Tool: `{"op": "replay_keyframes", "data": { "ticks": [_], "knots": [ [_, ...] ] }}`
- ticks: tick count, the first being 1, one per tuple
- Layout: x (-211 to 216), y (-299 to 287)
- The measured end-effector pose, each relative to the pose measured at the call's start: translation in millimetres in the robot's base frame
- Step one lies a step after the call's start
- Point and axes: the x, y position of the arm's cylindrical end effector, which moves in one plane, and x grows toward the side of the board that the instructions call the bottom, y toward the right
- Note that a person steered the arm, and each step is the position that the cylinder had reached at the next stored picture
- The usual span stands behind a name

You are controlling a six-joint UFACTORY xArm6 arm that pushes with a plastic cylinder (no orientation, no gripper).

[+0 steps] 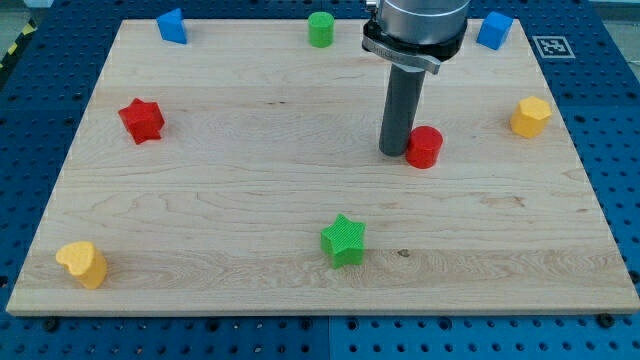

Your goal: Move the red circle to bottom right

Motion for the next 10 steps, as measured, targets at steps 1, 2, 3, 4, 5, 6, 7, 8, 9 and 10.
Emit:
{"op": "replay_keyframes", "data": {
  "ticks": [1, 2, 3, 4, 5, 6, 7, 8, 9, 10],
  "knots": [
    [-2.7, -1.9],
    [-16.2, -2.5],
    [-16.3, -2.5],
    [-16.3, 15.4],
    [-6.7, 27.0],
    [8.7, 29.5],
    [19.1, 38.6],
    [27.1, 49.7],
    [31.4, 57.7],
    [27.0, 57.8]
  ]
}}
